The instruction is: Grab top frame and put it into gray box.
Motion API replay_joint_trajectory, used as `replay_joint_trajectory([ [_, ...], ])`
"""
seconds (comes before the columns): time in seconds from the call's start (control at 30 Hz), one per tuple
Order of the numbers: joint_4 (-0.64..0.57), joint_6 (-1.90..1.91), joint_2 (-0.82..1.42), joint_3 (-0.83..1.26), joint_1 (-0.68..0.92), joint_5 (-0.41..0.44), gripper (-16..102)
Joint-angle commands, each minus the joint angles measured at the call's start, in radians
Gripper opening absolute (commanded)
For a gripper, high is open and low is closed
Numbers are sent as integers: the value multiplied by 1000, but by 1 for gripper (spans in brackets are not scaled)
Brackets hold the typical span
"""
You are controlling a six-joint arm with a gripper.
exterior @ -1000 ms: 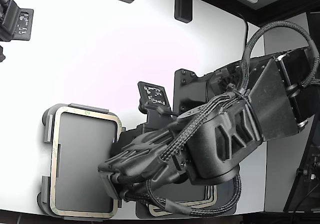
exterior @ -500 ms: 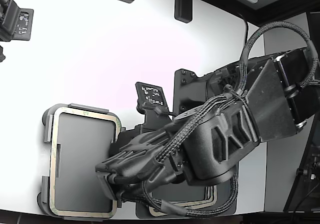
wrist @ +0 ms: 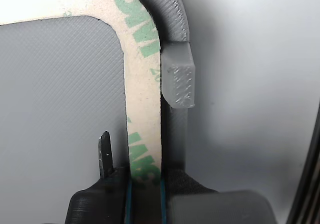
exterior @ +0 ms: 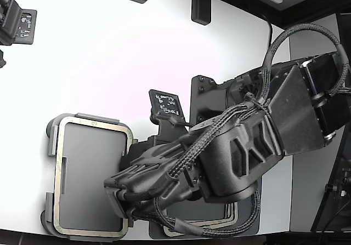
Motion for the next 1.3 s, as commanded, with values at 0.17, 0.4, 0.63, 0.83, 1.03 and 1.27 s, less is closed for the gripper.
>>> replay_joint_trajectory([
  [0.17, 11, 3, 26, -17, -14, 0, -13],
  [0.4, 11, -3, 18, -23, -14, -8, -13],
  [0.63, 9, -6, 12, -34, -15, -11, -8],
  [0.83, 2, -21, -5, -66, -18, 12, 99],
  [1.03, 8, -63, -2, -138, -20, 58, 100],
  [1.27, -15, -232, 80, -227, -25, 222, 100],
])
